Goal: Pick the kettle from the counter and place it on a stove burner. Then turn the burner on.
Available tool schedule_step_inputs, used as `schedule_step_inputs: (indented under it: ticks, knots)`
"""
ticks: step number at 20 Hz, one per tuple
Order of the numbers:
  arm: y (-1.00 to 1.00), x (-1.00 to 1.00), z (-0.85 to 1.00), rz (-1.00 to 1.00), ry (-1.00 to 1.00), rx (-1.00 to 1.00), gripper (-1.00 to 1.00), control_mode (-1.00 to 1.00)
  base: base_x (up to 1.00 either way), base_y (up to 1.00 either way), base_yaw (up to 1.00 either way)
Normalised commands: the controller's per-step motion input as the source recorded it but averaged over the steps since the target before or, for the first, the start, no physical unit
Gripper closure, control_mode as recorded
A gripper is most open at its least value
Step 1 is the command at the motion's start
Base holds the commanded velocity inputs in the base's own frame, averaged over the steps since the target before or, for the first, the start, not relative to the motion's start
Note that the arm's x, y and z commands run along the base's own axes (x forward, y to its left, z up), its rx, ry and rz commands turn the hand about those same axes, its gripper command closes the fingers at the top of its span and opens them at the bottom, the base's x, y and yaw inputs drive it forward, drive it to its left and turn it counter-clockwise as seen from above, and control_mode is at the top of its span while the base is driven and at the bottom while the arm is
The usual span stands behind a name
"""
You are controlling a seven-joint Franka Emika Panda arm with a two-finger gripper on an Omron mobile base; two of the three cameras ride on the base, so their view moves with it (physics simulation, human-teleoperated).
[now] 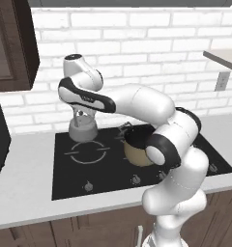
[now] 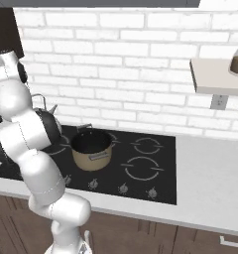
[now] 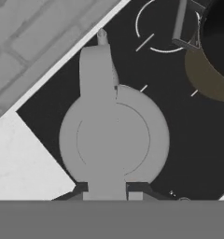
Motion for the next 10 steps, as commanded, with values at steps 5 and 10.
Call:
schedule_step_inputs:
  ticks: [5,10]
  knots:
    - [0.07,0.04,-0.19,0.01,0.02,-0.04,1.00,-1.00,0.00,0.00,0.00]
    - [0.01,0.15,-0.47,0.00,0.07,-0.10,1.00,-1.00,0.00,0.00,0.00]
